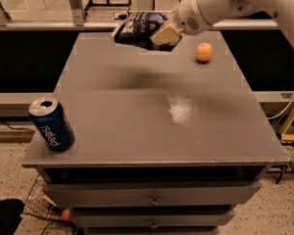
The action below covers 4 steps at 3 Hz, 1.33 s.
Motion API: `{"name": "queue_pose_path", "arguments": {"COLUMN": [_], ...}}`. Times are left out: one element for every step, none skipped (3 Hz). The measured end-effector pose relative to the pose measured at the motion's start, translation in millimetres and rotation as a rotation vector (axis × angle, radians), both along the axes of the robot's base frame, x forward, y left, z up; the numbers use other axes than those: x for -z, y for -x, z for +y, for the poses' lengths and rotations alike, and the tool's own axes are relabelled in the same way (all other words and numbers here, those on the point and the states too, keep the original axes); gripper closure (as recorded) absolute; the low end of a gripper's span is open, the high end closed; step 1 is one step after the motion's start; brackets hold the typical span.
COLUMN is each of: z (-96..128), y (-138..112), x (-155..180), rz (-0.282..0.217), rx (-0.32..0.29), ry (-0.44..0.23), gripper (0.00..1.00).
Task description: Move blue chip bag near pepsi can
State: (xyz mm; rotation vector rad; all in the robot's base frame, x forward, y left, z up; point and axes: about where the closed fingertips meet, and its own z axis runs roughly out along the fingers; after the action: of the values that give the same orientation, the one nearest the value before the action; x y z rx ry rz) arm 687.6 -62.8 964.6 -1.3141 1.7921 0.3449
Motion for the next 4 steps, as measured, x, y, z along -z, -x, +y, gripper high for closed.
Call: {"name": "queue_pose_path", "arguments": {"z": [13.4,29.6,35.7,24.7], "y": [60.6,120.8,171.1,210.6], "x": [-10.2,-5.8,19.7,53.6], "rz": [-0.022,-0.036,-0.014,0.029], "rx": [-0.04,-0.061,-0.064,-0.051], "ry": [0.013,0.017,0.053,0.066], "gripper": [1.0,1.0,1.0,1.0]}}
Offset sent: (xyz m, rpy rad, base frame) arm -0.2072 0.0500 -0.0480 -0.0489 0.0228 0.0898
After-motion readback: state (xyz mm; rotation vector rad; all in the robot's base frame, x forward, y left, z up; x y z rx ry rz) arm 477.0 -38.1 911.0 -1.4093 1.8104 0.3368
